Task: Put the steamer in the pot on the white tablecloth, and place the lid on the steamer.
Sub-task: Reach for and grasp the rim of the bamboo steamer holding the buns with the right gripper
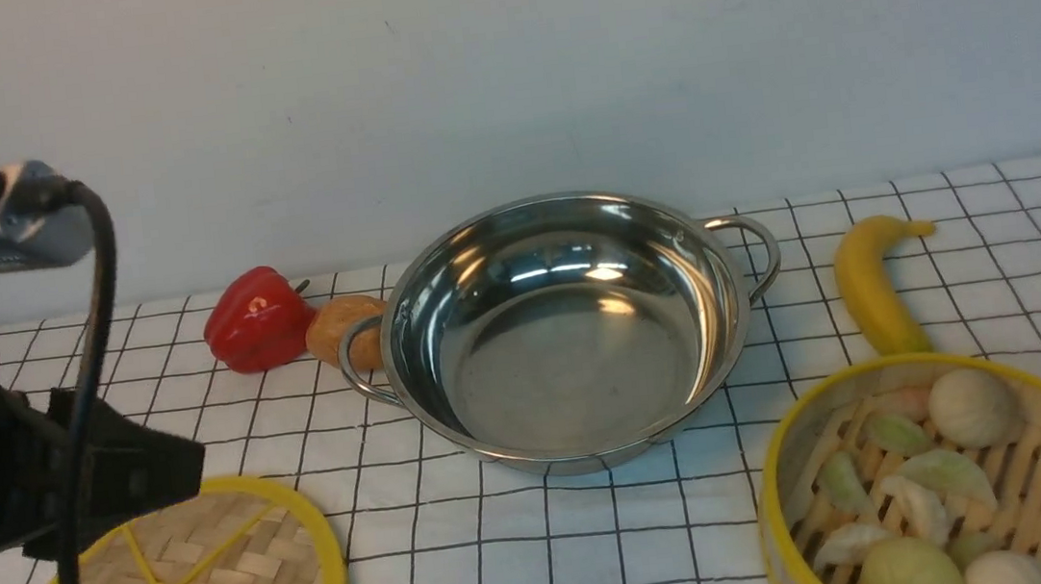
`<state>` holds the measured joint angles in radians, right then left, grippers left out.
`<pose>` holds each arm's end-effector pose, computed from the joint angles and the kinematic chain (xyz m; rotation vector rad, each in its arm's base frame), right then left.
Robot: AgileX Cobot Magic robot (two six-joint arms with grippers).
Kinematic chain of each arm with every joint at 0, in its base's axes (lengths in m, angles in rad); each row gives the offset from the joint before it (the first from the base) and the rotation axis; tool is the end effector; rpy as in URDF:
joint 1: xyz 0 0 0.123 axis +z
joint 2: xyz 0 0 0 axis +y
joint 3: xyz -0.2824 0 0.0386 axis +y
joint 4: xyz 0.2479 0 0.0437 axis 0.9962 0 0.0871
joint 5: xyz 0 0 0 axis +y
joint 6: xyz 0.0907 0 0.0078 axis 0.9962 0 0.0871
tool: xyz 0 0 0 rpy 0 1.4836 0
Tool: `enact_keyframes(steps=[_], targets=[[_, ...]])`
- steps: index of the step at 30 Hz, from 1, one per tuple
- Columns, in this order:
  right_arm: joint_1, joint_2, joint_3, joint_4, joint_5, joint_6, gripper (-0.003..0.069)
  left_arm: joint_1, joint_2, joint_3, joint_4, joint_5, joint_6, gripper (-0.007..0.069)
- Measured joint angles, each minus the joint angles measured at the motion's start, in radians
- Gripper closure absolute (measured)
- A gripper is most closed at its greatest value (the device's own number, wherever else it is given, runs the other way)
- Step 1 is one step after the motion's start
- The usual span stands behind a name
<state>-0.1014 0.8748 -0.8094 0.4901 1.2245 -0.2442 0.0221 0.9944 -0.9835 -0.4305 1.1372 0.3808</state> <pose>0.1346 0.0268 0.3170 -0.0802 2.6443 0.5691 0.1713 -0.0307 0.3498 0.3514 2.5078 -0.4193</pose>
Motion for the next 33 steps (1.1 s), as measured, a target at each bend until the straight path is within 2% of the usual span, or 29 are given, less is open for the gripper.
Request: enact_keyframes(steps=[2, 3, 5, 9, 14, 16, 20, 27, 28, 29, 33], targets=[[0.0, 0.012, 0.0, -0.126, 0.002, 0.076, 0.0416, 0.0, 0.007, 0.0, 0.085, 0.022, -0.035, 0.0382], [0.0, 0.021, 0.0, -0.197, 0.002, 0.126, 0.0416, 0.0, 0.009, -0.001, 0.171, 0.047, -0.064, 0.0382], [0.001, 0.028, 0.0, -0.23, 0.002, 0.157, 0.0416, 0.0, 0.009, -0.001, 0.234, 0.065, -0.089, 0.0382], [0.062, 0.041, 0.0, -0.226, 0.001, 0.19, 0.0416, 0.0, 0.009, -0.001, 0.325, 0.073, -0.152, 0.0382], [0.216, 0.065, -0.001, -0.21, 0.003, 0.188, 0.0416, 0.0, 0.003, -0.001, 0.36, 0.075, -0.161, 0.0382], [0.282, 0.083, -0.001, -0.23, 0.003, 0.209, 0.0416, 0.0, -0.009, -0.001, 0.391, 0.075, -0.174, 0.0382], [0.345, 0.107, -0.001, -0.286, 0.003, 0.255, 0.0416, 0.015, -0.017, -0.001, 0.448, 0.076, -0.235, 0.0382], [0.359, 0.109, -0.001, -0.343, 0.003, 0.289, 0.0416, 0.24, -0.017, -0.001, 0.398, 0.048, -0.269, 0.0382], [0.359, 0.109, -0.001, -0.343, 0.003, 0.289, 0.0416, 0.248, -0.017, -0.001, 0.389, 0.042, -0.269, 0.0382], [0.359, 0.109, -0.001, -0.352, 0.003, 0.289, 0.0416, 0.299, -0.014, -0.001, 0.354, 0.021, -0.262, 0.0382], [0.359, 0.109, -0.001, -0.37, 0.003, 0.289, 0.0416, 0.393, 0.017, -0.001, 0.246, 0.008, -0.215, 0.0382]])
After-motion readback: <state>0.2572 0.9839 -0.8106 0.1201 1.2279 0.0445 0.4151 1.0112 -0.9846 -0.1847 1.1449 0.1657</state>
